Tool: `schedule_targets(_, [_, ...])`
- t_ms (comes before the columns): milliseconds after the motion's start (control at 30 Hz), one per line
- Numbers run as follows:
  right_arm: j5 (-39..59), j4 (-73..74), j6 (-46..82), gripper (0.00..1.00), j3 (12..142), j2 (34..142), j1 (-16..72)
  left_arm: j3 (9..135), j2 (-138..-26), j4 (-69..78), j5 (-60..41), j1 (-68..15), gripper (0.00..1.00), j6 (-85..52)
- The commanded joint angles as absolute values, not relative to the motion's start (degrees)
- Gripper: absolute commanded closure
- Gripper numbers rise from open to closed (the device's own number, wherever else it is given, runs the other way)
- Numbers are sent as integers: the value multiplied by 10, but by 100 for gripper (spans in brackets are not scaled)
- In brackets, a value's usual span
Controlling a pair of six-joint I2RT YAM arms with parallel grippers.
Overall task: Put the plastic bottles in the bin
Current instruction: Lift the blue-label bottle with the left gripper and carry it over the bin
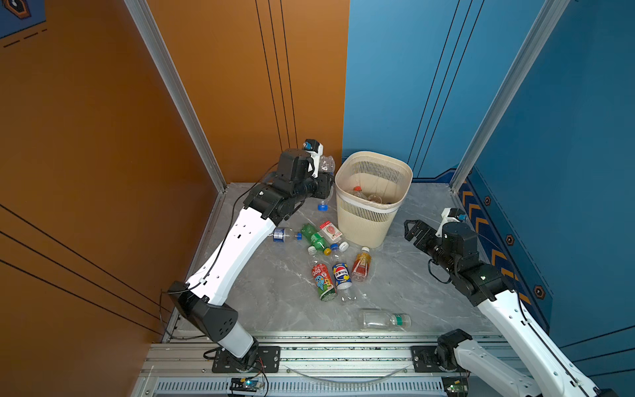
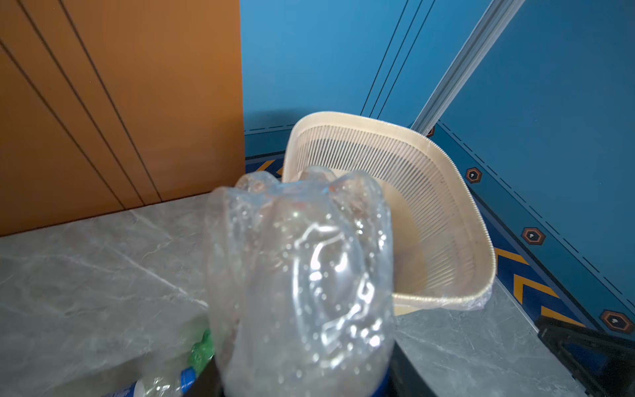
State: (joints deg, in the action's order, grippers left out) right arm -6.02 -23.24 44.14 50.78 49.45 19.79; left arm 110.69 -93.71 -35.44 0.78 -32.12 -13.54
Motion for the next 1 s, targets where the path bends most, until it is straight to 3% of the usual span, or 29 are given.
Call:
schedule_targets(0, [-52,-248,453,0,497,485,192,1183,-987,-349,-6,-339,56,-101])
schedule_targets(500, [-41,-246,454,0,494,483,183,1471,-1210,-347,-25,-348,57,-125])
schedule_targets(867, [-37,-257,455,0,492,471,172,1509,-1276,-336,-34,-338,55,-147])
schedule_targets(967, [-35,-255,457,0,492,474,170,1508,-1276,-335,-35,-339,49,-148])
